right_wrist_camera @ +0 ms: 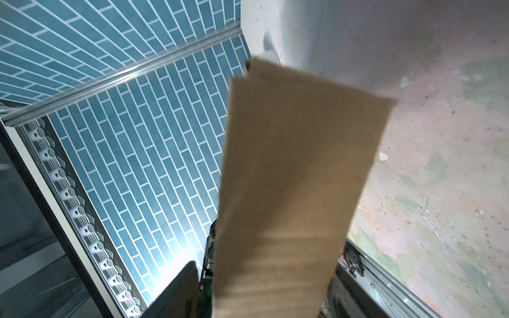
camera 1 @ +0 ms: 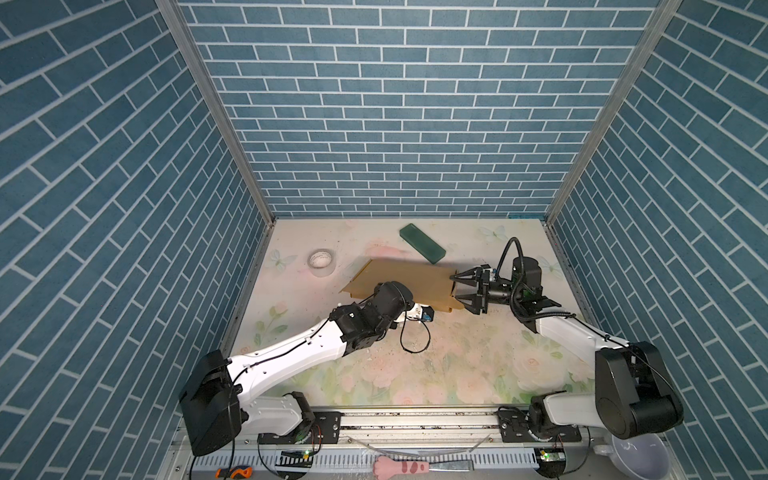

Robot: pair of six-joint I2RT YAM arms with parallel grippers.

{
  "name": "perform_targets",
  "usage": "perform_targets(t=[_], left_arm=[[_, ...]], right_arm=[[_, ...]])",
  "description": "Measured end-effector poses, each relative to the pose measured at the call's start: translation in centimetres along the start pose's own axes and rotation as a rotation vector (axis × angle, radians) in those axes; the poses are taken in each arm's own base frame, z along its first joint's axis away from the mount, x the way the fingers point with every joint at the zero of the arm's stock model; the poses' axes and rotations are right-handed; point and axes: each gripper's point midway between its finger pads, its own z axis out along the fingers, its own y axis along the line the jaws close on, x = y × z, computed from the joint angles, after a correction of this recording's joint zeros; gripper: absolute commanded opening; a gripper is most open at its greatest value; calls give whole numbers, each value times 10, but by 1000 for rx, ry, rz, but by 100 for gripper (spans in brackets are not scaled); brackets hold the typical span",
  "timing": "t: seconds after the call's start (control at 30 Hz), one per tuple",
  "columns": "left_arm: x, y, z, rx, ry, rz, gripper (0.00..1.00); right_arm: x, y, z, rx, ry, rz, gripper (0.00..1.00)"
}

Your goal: Fold the paper box

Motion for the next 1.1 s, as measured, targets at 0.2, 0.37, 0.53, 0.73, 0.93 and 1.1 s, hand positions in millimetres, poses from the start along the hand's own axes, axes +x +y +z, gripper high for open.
perform_targets(t=[0.2, 0.37, 0.53, 0.73, 0.93, 1.1], left_arm=[[6, -12, -4, 167, 32, -70, 57], [2, -19, -12, 337, 33, -134, 61], [-1, -37, -10, 546, 61, -165, 66], [1, -29, 10, 651, 78, -241, 65], [-1, -23, 20, 637, 78, -235, 73], [0, -17, 23, 611, 83, -221, 77]], right_arm=[[-19, -2, -22, -13, -79, 13, 72], [-29, -10, -46, 26, -162, -9, 71], [-33, -22, -55, 119, -201, -41, 70], [-29, -37, -56, 173, -195, -42, 69], [-27, -42, -57, 191, -189, -45, 69], [-27, -44, -57, 199, -185, -58, 68]])
